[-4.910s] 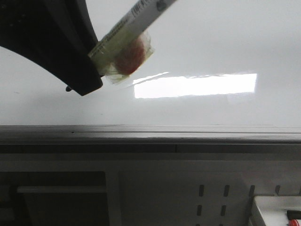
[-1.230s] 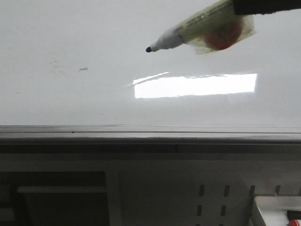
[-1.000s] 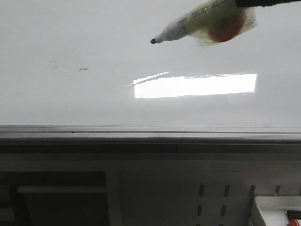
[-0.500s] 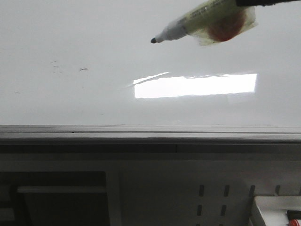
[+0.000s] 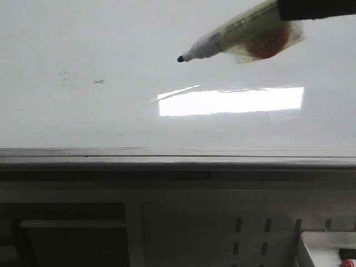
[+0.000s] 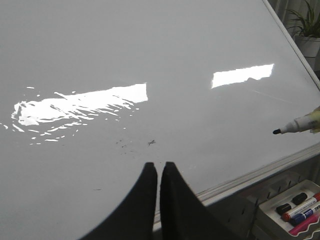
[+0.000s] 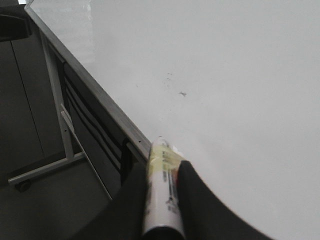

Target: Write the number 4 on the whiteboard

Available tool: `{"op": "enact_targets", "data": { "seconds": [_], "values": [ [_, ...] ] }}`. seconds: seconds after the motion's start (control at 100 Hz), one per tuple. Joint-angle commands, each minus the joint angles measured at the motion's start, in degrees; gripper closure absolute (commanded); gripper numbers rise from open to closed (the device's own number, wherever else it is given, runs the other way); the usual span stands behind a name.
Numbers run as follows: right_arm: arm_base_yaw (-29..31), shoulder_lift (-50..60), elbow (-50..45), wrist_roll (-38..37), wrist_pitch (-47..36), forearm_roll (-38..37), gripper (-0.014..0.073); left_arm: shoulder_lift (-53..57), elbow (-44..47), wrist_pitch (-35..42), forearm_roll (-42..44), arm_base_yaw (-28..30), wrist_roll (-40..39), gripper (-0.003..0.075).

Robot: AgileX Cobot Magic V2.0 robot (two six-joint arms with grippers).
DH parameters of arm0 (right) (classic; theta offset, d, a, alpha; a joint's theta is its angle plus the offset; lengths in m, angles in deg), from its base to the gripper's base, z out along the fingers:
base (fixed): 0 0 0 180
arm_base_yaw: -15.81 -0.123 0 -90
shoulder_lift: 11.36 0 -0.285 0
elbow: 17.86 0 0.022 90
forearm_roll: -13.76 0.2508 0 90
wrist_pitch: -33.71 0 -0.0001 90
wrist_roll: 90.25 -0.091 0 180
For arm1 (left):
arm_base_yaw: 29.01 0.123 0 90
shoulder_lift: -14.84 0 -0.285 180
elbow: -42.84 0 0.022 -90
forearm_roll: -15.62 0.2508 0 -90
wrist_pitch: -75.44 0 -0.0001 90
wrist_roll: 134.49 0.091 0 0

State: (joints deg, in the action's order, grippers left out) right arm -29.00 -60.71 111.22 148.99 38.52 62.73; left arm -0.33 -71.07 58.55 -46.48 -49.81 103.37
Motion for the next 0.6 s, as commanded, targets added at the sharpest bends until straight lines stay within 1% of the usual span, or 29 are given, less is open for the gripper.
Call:
{"op": "enact_targets", "data": {
  "seconds": [0.0, 0.06, 0.2, 0.41, 0.46, 0.59],
  "values": [
    [0.03, 0.39, 1.60, -8.02, -5.16, -6.55, 0.0645, -0.42, -1.67, 2.54, -1.85, 0.19, -0.51, 0.0741],
    [0.03, 0.39, 1.60, -13.59, -6.93, -9.82, 0.0645, -0.42, -1.67, 2.54, -1.85, 0.19, -0.51, 0.0741],
    [0.03, 0.16, 1.60, -22.00, -9.18, -17.41, 0.0645, -0.42, -1.67, 2.54, -1.85, 0.19, -0.51, 0.0741],
    [0.03, -0.91, 1.60, -36.05, -10.36, -32.59, 0.0645, -0.42, -1.67, 2.54, -1.85, 0.19, -0.51, 0.0741],
    [0.03, -1.02, 1.60, -38.49, -10.49, -36.18, 0.0645, -0.42, -1.67, 2.54, -1.85, 0.19, -0.51, 0.0741],
    [0.03, -2.21, 1.60, -42.87, -11.56, -42.42, 0.0645, -0.42, -1.67, 2.54, -1.85, 0.19, -0.51, 0.0741]
  ]
}}
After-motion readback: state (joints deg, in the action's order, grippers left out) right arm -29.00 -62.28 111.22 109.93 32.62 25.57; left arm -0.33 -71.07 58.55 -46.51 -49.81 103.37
